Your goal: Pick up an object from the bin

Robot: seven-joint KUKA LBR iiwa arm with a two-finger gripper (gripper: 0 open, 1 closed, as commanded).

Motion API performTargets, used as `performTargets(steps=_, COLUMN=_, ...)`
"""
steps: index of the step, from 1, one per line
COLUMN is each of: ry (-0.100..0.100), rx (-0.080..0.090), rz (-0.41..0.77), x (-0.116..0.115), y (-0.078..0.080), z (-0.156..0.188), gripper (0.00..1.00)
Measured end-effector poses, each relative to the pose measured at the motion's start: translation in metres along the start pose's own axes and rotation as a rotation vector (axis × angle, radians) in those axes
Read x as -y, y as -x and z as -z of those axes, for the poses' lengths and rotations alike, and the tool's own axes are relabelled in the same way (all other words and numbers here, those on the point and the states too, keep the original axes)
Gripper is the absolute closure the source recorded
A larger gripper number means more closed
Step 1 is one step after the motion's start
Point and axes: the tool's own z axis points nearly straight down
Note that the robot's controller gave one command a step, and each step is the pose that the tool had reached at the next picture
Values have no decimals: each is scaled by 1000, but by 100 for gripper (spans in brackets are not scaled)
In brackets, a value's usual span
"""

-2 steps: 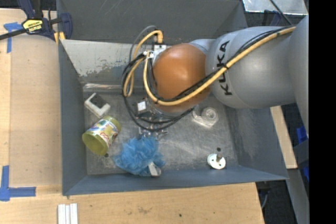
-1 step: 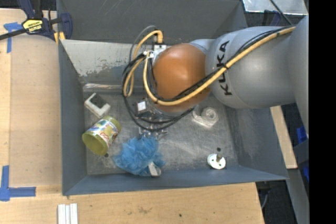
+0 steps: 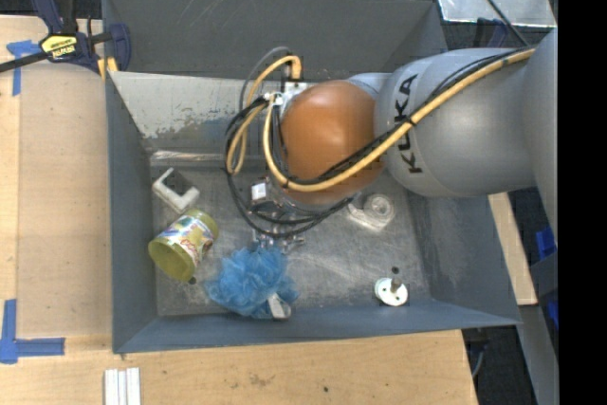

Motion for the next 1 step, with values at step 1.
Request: performTargets(steps=1, ry=6, rx=-7, rz=-64, x=2, y=1, z=-1, gripper=100)
